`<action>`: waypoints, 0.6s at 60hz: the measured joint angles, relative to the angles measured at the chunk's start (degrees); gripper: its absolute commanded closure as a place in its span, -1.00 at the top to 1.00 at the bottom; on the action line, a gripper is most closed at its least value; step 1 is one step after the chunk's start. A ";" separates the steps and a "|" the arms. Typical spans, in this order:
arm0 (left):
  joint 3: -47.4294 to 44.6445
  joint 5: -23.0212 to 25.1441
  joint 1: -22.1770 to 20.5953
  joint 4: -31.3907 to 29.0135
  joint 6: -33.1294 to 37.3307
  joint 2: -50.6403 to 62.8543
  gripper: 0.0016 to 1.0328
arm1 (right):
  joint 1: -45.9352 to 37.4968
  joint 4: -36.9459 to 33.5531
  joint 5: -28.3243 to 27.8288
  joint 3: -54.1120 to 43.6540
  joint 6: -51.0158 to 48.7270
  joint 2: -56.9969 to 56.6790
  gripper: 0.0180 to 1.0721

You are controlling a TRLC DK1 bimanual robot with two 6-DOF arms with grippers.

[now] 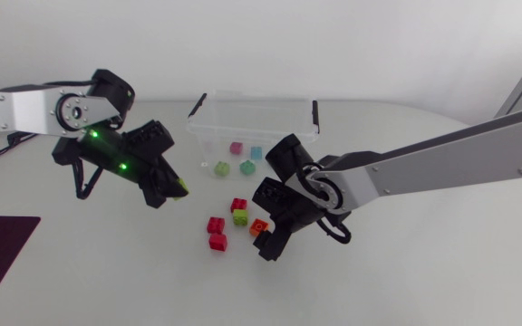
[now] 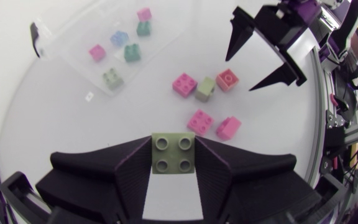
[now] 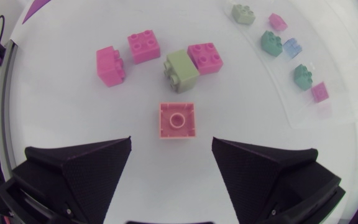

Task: Pick up the duplo bricks and place them in the container

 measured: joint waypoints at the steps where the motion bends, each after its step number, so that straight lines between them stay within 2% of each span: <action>1: 0.31 0.39 0.02 0.02 -0.17 -0.52 -0.52 | 0.00 0.00 0.00 0.20 0.00 0.22 0.78; 9: 2.73 3.45 0.04 1.05 -3.02 -2.97 -0.52 | 0.00 0.00 0.00 1.99 -0.26 2.10 0.66; 27: 4.48 4.94 -0.07 15.45 -16.44 -2.99 -0.52 | -0.11 -1.46 -0.46 6.60 -1.51 5.27 0.25; 36: 6.80 4.96 -0.07 22.47 -23.47 -2.49 -0.52 | -0.22 -4.17 -0.92 8.90 -2.51 6.75 -0.19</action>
